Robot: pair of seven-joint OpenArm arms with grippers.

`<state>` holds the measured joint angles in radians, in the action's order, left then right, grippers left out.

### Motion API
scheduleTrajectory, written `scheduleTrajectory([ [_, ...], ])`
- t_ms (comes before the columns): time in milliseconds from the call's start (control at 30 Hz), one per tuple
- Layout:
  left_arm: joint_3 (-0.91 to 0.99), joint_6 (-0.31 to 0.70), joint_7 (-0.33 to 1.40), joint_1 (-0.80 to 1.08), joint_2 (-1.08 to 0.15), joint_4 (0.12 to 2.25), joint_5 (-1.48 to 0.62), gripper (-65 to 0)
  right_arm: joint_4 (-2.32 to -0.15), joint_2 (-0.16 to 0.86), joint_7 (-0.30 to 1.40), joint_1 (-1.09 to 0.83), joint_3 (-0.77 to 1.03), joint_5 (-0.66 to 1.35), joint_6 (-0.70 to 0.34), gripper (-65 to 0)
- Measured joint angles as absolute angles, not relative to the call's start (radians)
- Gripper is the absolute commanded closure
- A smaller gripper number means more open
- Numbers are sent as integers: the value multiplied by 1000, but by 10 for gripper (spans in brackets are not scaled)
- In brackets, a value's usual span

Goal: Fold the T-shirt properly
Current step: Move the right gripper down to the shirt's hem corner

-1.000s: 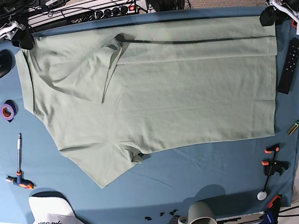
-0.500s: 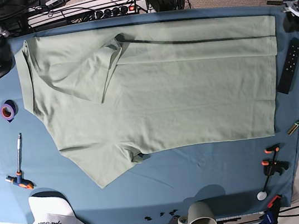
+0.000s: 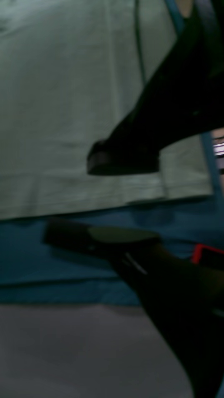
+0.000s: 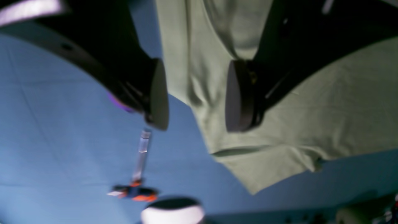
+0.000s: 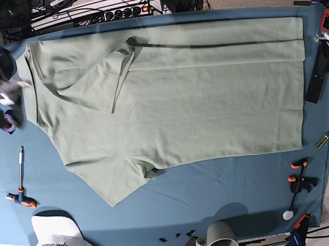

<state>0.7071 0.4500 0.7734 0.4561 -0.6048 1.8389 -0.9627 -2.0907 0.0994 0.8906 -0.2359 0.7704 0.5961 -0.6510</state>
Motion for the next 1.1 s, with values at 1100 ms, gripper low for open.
scheduleTrajectory([
  [1100, 706, 450, 762, 451, -604, 1839, -947, -283, -366, 267, 798, 841, 497, 128, -412, -296],
])
